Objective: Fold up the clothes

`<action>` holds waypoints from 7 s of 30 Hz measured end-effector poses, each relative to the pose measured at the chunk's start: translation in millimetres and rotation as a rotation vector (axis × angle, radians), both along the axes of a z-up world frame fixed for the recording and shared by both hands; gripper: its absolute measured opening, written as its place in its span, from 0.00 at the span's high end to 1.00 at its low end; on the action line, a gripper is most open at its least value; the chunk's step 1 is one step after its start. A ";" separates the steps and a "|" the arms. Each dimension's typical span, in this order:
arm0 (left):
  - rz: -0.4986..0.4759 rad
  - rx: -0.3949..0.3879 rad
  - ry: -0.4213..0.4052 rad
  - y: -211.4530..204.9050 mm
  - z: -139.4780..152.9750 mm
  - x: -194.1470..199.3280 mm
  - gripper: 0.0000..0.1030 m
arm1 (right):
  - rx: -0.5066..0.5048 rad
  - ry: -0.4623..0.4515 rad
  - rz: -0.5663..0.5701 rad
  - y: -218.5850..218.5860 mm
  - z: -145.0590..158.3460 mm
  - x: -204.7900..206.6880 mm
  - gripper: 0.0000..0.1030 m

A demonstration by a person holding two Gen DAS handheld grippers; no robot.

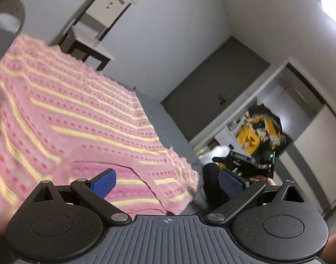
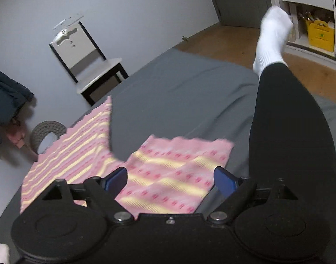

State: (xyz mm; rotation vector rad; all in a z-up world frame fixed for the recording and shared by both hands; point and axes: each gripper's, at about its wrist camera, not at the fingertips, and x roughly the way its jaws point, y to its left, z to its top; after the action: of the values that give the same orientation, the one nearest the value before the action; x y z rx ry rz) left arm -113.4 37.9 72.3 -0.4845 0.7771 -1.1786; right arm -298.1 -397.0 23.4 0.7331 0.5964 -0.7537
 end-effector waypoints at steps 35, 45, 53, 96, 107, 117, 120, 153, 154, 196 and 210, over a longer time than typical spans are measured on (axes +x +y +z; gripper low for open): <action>0.035 0.480 -0.281 -236.0 -37.6 -132.7 0.53 | 0.388 -0.167 -0.086 -96.2 -92.0 -21.8 0.86; 0.030 0.433 -0.308 -214.6 -28.6 -140.5 0.53 | 0.119 -0.250 0.123 -56.5 -44.2 -3.2 0.91; 0.224 0.242 -0.170 -164.4 -6.4 -97.9 0.53 | 0.000 -0.336 0.421 0.1 -3.8 76.1 0.91; 0.489 0.377 0.217 -234.7 -51.6 35.6 0.97 | -0.805 0.357 1.055 157.0 -42.2 81.0 0.85; 0.575 0.253 0.024 -199.8 -17.7 3.6 0.98 | -0.836 0.245 1.103 166.3 -31.8 67.3 0.94; 0.595 0.380 -0.020 -183.8 -32.2 -8.5 0.98 | -0.787 0.332 1.213 173.5 -48.2 70.8 0.94; 0.631 0.388 -0.027 -175.5 -34.2 -9.2 0.98 | -0.770 0.343 1.222 172.3 -51.1 72.7 0.93; 0.200 0.690 -0.286 -330.1 -20.8 48.7 0.49 | 0.228 0.053 0.834 39.8 -46.2 59.9 0.88; 0.191 0.724 -0.352 -333.5 -23.1 45.6 0.49 | 0.231 0.061 0.846 40.6 -46.0 58.7 0.88; 0.269 0.297 -0.089 -116.6 13.2 -54.1 0.30 | 0.314 -0.304 0.608 1.3 -32.1 15.1 0.53; 0.795 0.263 -0.016 54.1 84.1 -127.2 0.28 | 0.041 -0.238 0.593 99.1 67.6 0.3 0.22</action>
State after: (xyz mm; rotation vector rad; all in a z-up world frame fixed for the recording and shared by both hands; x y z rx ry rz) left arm -240.7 92.0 156.5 -0.4952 0.6208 -0.3366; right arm -297.8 -297.9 91.0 0.6255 0.5720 -0.1043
